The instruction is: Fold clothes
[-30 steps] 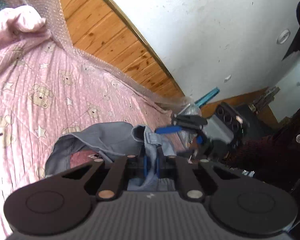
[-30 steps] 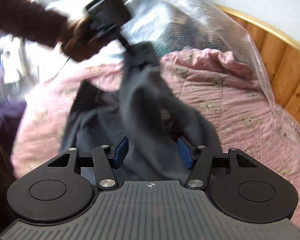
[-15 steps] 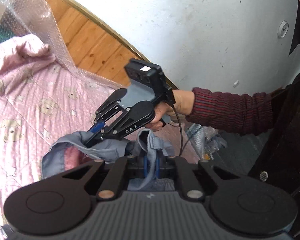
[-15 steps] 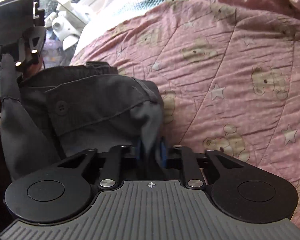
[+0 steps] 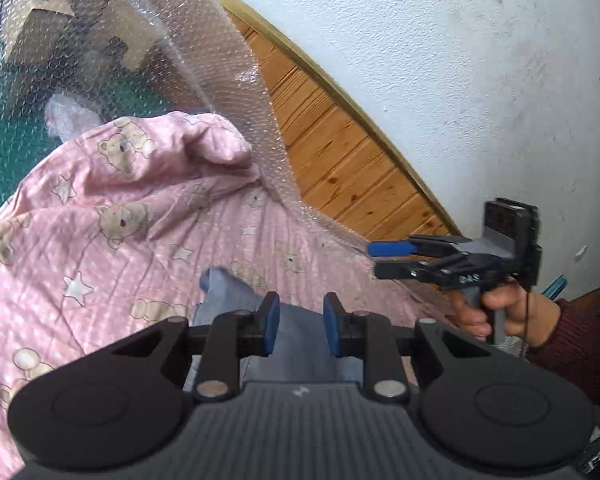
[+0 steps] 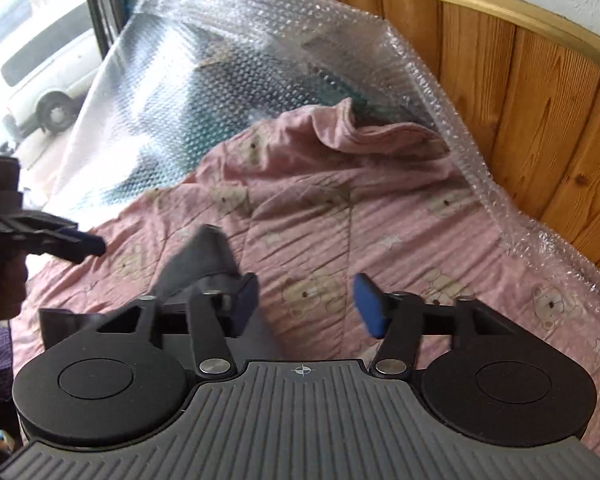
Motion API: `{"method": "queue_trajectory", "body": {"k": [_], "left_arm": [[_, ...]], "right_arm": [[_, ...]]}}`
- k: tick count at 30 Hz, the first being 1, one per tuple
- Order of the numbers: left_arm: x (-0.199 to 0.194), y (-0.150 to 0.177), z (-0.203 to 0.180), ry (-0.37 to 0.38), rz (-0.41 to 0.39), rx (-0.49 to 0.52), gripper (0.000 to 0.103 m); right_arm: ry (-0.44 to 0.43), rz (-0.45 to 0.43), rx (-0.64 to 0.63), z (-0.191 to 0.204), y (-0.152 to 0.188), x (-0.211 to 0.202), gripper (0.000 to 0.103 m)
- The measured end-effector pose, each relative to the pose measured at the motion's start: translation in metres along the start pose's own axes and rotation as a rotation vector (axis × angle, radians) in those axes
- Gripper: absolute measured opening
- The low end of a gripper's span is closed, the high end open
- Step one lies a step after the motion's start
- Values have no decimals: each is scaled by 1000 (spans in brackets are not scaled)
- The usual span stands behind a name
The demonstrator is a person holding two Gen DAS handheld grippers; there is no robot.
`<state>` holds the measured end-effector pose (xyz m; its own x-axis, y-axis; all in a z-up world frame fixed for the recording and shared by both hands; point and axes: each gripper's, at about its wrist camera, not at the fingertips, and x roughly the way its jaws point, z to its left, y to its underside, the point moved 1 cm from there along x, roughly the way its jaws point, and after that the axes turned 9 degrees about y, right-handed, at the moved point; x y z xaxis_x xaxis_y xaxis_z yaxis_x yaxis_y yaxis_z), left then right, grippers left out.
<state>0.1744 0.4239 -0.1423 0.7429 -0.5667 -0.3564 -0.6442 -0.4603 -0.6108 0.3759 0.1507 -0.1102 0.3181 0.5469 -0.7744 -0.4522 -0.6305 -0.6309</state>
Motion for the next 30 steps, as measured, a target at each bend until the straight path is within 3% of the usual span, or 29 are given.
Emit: {"method": "queue_trajectory", "body": {"k": [3,4,5,8,10,12,13,14,16,18,19,20,22,23,24,25,26,28,29,30], "left_arm": [[5,-11,-5,-12,20,66,33],[9,-14,-8,-11,36,95,46],[15,-18,-13,0,54,130,51],[62,-23,-28,131,190,203,51],[100,-12,-27,159,305,230,49],[142,15,-5,31,450,279,38],[158,26,8,-32,498,295,8],[162,28,23,-69,488,271,4],[155,20,43,-61,417,154,4],[143,11,32,-117,353,156,4],[135,8,20,-120,324,188,14],[128,6,8,-107,303,211,30],[119,7,-12,-21,299,223,34],[122,12,-18,12,322,227,37],[127,20,-21,-8,356,249,37],[131,27,-19,-74,379,267,36],[134,32,-13,-144,385,261,22],[133,36,-4,-266,382,230,6],[123,29,-6,-287,343,174,7],[109,22,-11,-301,292,134,15]], "right_arm": [[118,2,26,-17,29,-18,71],[100,20,62,-24,41,-22,69],[72,39,101,-31,53,-24,64],[-28,96,174,-23,88,-14,41],[-46,122,173,-6,109,-1,39],[-22,149,149,13,130,14,39],[24,141,163,13,139,15,38],[75,129,182,12,148,15,45],[178,118,246,5,163,11,62],[188,97,344,-5,168,-14,59],[190,51,398,-10,169,-35,53],[193,24,434,-11,175,-52,52],[200,-23,499,-12,192,-83,52],[210,-3,514,-11,203,-86,53],[231,28,503,-7,218,-78,53],[253,60,487,-3,233,-69,52],[276,91,472,2,248,-60,55],[320,108,422,12,253,-54,60],[341,115,396,16,254,-51,58],[346,107,445,14,254,-58,55]]}}
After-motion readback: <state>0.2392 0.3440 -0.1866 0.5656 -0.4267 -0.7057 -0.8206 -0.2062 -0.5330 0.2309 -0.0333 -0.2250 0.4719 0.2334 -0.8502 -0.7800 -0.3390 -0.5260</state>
